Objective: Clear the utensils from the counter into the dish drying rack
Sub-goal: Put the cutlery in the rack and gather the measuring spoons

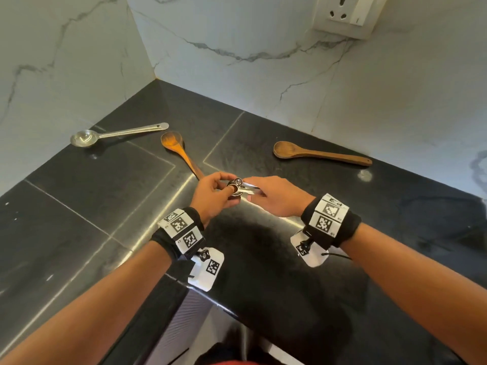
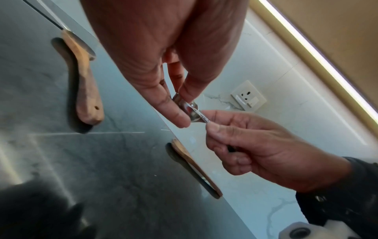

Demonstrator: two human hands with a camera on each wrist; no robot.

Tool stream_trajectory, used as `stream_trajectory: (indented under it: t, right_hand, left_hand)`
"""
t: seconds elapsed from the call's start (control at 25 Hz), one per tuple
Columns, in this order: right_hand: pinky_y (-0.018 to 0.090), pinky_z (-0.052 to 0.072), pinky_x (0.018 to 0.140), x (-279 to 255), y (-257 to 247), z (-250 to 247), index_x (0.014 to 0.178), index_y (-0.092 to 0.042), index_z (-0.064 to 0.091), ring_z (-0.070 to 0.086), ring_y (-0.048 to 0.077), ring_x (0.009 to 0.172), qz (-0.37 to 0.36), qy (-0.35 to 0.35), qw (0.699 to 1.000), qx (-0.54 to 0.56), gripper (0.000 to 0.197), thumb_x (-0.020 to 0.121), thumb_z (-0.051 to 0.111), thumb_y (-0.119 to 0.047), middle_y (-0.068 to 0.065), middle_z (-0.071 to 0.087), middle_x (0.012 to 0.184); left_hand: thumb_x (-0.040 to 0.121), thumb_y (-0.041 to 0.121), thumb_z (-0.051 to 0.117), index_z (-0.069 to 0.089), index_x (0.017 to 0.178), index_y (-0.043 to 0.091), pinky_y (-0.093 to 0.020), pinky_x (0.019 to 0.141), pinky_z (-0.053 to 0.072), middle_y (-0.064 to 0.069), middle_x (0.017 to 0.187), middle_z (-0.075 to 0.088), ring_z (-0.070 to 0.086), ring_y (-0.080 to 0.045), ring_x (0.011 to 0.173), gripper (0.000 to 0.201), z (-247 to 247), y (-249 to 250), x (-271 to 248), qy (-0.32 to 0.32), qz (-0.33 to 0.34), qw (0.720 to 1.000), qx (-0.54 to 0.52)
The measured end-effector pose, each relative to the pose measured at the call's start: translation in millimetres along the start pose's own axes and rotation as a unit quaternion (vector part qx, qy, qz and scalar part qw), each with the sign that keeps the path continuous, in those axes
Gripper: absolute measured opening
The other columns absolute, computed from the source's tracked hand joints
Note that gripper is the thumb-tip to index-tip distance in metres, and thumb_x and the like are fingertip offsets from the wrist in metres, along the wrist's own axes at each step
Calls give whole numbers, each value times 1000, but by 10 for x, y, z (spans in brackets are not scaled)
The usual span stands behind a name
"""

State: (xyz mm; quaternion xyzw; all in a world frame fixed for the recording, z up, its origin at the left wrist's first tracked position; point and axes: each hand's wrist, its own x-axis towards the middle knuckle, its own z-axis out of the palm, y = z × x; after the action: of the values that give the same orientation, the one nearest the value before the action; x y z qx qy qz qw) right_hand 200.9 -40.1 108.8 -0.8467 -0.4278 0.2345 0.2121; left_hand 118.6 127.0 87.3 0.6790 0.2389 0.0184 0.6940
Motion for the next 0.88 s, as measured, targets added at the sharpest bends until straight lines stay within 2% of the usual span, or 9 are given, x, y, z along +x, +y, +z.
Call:
stream_trajectory:
  t: [0.12,0.28,0.4,0.48,0.6,0.72,0.8,0.88]
  right_hand:
    - [36,50,86,-320,-27,-182,131,-26,57,61,13,95,17,0,1000,19,33,101,49,-37,-5,68,113]
    - [39,47,76,-851,-89,-516,112,-18,63,56,16,80,64,15,998,-19,25,103,46,-34,1,63,90]
    - [32,42,73,-1342,-68,-845,112,-12,63,54,16,79,103,19,991,-83,27,104,45,-30,-1,59,89]
    - [34,44,76,-1706,-39,-1106,108,-13,62,55,19,81,130,23,983,-132,23,103,44,-28,0,59,88]
    - [38,43,82,-2269,-4,-1554,106,-18,61,56,21,85,175,23,961,-215,21,104,43,-29,-2,58,88]
    - [30,33,76,-3018,100,-2014,106,-17,61,48,17,75,220,46,936,-270,24,105,40,-29,-7,52,80]
    - [27,29,76,-3560,261,-2280,105,-17,62,47,17,79,249,74,921,-291,24,105,40,-28,-6,52,84]
    - [28,30,77,-4089,465,-2502,103,-18,62,50,18,85,278,108,909,-290,24,105,40,-28,-4,55,88]
  left_hand:
    - [88,-2,62,65,108,7,-36,77,60,-28,115,61,69,-32,101,22,193,89,-189,-39,19,998,-37]
    - [87,-1,64,64,109,6,-42,82,59,-27,114,63,69,-32,101,23,544,257,-373,-103,42,992,-61]
    - [86,-2,65,63,110,4,-43,84,58,-24,111,66,69,-32,100,24,971,425,-523,-161,73,981,-75]
    - [86,0,65,62,111,3,-42,84,58,-22,109,68,70,-31,100,26,1323,593,-645,-195,91,974,-71]
    - [87,8,68,61,114,10,-38,79,59,-14,106,71,71,-27,97,28,1849,851,-853,-235,122,963,-45]
    - [88,14,67,62,114,15,-36,75,60,-3,94,71,71,-21,94,27,2431,1045,-1123,-284,154,946,22]
    - [88,15,66,65,109,15,-34,74,59,3,86,69,69,-15,88,21,2834,1118,-1311,-323,181,926,70]
    - [89,15,65,67,105,15,-28,70,57,6,81,67,65,-10,79,17,3243,1138,-1486,-349,202,910,93]
